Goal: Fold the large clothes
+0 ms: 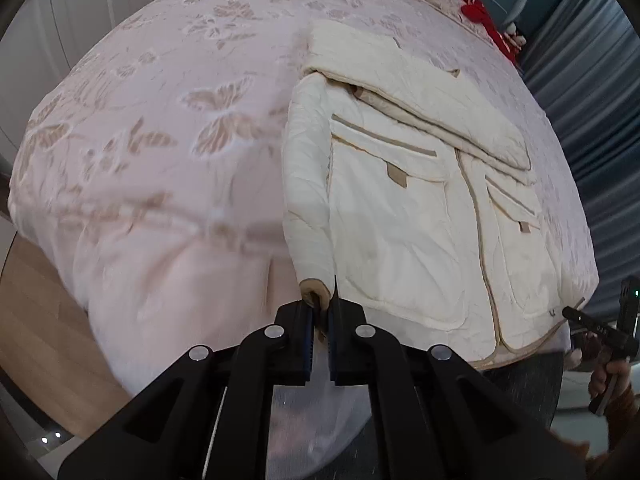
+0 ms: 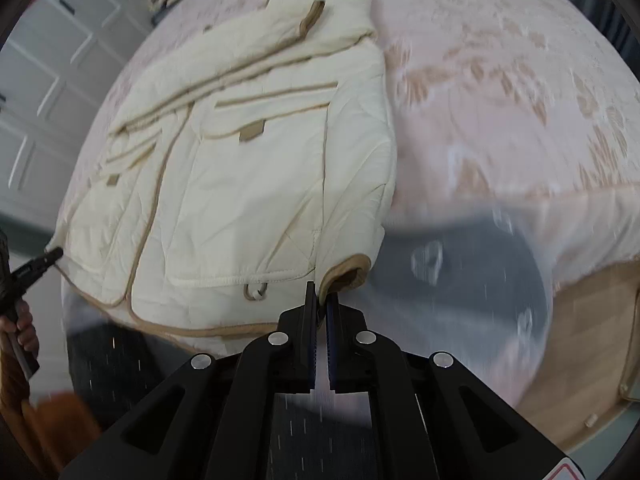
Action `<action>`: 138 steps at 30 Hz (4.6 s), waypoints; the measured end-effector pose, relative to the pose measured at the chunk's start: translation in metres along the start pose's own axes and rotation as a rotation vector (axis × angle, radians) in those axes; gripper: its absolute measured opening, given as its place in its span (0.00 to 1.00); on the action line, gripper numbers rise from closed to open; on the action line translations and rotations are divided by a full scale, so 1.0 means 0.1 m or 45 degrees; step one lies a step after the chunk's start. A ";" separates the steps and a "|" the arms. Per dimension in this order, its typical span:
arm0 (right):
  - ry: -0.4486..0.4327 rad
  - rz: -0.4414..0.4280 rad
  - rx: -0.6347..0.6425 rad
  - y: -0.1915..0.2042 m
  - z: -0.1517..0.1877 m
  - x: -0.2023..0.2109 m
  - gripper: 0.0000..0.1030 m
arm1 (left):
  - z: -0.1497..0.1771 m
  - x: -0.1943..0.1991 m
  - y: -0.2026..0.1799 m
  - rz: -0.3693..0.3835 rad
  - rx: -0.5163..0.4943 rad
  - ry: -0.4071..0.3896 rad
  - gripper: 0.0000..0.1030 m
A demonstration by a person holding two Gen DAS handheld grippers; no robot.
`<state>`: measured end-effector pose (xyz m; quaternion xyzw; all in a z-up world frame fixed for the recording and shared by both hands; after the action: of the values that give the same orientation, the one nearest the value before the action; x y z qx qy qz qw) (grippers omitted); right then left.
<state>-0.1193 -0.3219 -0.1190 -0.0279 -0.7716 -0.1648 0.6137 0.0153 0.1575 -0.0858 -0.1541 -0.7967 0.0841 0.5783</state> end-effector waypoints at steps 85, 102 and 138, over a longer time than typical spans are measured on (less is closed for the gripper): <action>-0.475 0.067 -0.330 0.00 -2.94 -0.97 0.08 | -2.58 -1.82 -0.28 -0.368 -0.115 -0.288 0.11; -0.631 -0.127 0.184 1.68 -2.54 -0.34 0.12 | -2.47 -1.05 -1.46 -0.128 -0.336 -0.474 0.65; -0.352 -0.076 0.105 1.98 -3.34 -2.07 0.00 | -2.67 -2.57 -1.32 -0.288 -0.282 -0.308 0.67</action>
<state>0.2935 -0.1982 -0.2095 -0.0019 -0.8554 -0.1457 0.4971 0.3219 -0.0661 -0.1902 -0.1152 -0.8769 -0.0514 0.4638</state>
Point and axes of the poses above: each gripper's, at about its wrist camera, not at the fingertips, and x roughly against the way its jaws point, y to its left, z to its underside, the point moved 2 cm from there along -x, roughly the way its jaws point, and after that the axes turned 2 degrees about z, right-handed, at the moved point
